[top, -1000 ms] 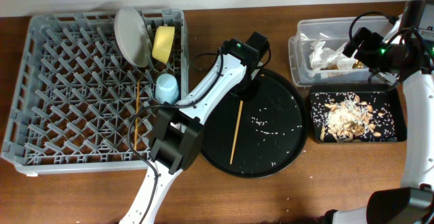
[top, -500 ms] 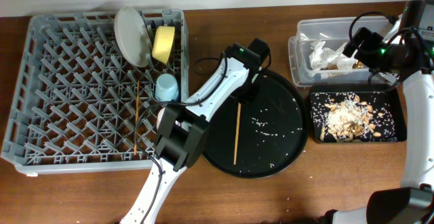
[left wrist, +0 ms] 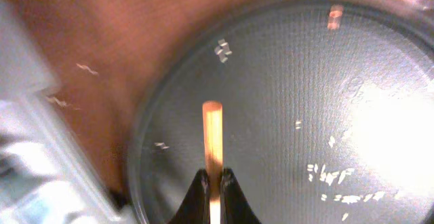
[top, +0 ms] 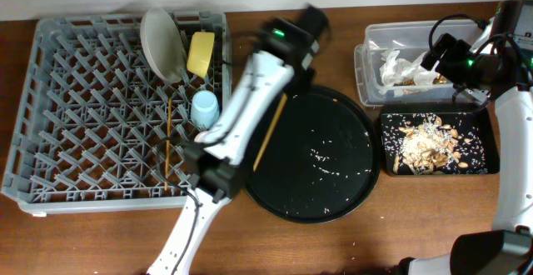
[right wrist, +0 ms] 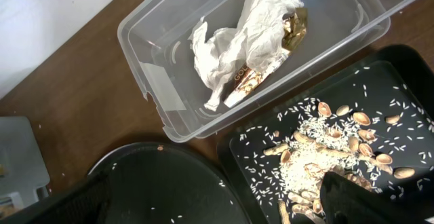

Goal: Sort waste into correct bins and load items into the dishwasher rack
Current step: 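Place the second chopstick into the dish rack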

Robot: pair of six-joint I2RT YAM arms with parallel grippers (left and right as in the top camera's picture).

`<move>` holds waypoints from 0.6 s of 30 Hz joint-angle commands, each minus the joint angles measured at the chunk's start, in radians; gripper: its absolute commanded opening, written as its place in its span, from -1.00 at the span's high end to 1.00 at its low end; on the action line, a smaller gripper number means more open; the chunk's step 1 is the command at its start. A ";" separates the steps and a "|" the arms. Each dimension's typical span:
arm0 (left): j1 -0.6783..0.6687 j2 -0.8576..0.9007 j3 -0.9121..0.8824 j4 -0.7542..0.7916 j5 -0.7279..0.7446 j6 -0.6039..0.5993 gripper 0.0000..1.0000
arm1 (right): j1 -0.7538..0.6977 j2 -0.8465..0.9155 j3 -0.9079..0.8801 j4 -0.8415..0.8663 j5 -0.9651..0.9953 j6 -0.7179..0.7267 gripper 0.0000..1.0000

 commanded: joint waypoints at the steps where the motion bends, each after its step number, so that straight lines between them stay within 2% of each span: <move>1: 0.124 -0.101 0.129 -0.008 0.011 0.040 0.99 | -0.005 0.004 0.008 0.000 0.012 -0.003 -0.97; 4: 0.218 -0.198 0.101 -0.008 0.010 0.074 0.99 | -0.005 0.004 0.008 0.000 0.012 -0.003 -0.97; 7: 0.341 -0.249 0.046 -0.008 -0.086 0.076 0.99 | -0.005 0.004 0.008 0.000 0.012 -0.003 -0.97; 11: 0.470 -0.249 -0.196 -0.008 -0.127 0.083 0.99 | -0.005 0.004 0.008 0.000 0.012 -0.003 -0.97; 15: 0.532 -0.249 -0.399 0.038 -0.146 0.083 0.99 | -0.005 0.004 0.008 0.000 0.012 -0.003 -0.97; 18: 0.524 -0.249 -0.437 0.094 -0.116 0.132 0.23 | -0.005 0.004 0.008 0.000 0.012 -0.003 -0.97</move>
